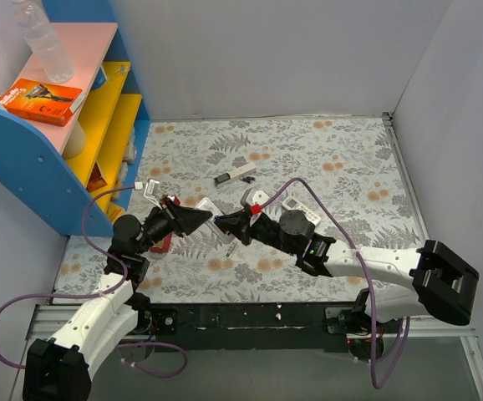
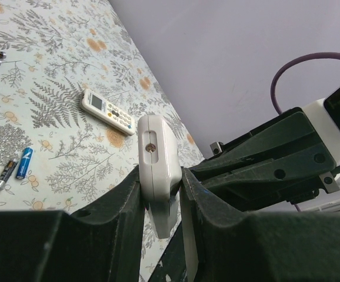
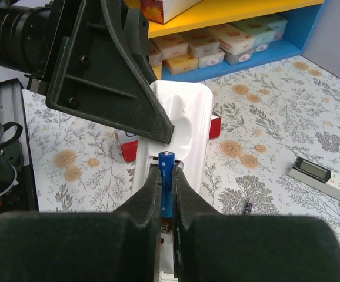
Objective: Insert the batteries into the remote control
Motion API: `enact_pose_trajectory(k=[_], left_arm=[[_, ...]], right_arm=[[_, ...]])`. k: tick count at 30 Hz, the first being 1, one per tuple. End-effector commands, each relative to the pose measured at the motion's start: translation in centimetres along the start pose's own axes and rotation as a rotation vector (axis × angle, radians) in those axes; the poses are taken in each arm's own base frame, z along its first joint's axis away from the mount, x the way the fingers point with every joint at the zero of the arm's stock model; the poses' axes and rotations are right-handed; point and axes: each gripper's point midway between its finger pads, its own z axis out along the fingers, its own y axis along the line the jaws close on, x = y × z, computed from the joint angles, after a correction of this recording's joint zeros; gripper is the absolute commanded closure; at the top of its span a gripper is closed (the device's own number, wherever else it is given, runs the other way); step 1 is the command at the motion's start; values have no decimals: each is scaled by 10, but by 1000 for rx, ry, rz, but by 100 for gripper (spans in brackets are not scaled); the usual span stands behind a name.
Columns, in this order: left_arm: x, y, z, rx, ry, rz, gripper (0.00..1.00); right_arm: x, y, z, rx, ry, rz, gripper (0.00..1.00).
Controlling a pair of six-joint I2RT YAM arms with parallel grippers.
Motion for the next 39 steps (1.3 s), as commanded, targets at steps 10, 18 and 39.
enact_pose_trajectory(k=[10,18,39], left_arm=[[-12,-10,0,-10,-22,-4,100],[-14,-13,1,-12,-17,-8,100],[-11,-14,0,-20,12,-29,100]], right_arm=[[22,-15,1,81,-4,-20,99],[42,-15,4,73,39,-21,92],[52,-13,3,61,-24,-23,90]])
